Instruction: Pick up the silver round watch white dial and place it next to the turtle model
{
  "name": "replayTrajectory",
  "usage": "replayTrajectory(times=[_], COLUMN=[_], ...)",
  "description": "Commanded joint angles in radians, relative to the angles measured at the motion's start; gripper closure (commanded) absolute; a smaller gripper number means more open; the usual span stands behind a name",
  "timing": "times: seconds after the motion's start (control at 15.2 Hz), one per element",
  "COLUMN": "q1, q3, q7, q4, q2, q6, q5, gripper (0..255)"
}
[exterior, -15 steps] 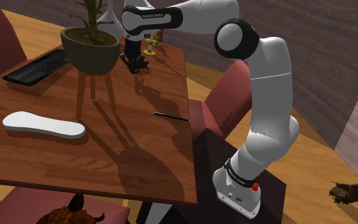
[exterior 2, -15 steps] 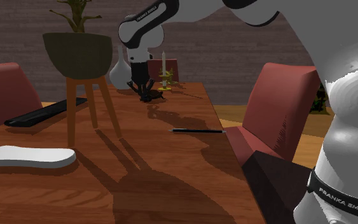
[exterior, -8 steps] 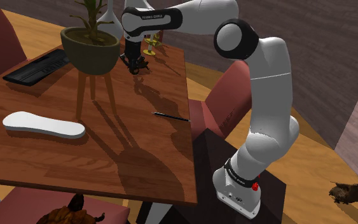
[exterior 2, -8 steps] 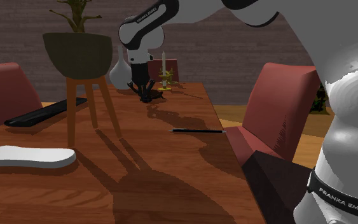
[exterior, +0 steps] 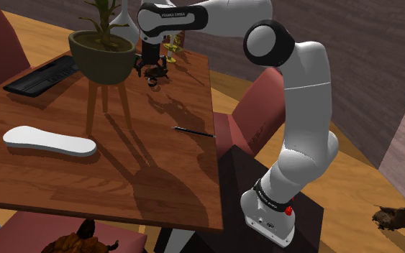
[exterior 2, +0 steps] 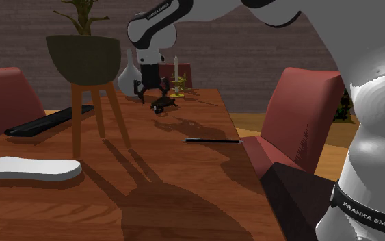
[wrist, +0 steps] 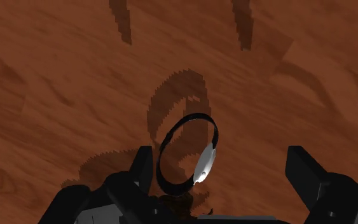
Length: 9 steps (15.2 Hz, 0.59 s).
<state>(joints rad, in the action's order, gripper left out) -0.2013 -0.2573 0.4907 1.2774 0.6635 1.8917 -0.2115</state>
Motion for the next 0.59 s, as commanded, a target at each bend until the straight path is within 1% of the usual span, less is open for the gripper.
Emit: replayTrajectory(times=[0.0, 0.07, 0.53], q1=[0.007, 0.009, 0.009], q3=[-0.002, -0.003, -0.003], q7=[-0.004, -0.006, -0.006], q4=[-0.058, -0.081, -0.081], q2=[-0.003, -0.005, -0.005], q6=[-0.06, -0.085, -0.085], q5=[0.003, 0.005, 0.005], gripper=[0, 0, 0])
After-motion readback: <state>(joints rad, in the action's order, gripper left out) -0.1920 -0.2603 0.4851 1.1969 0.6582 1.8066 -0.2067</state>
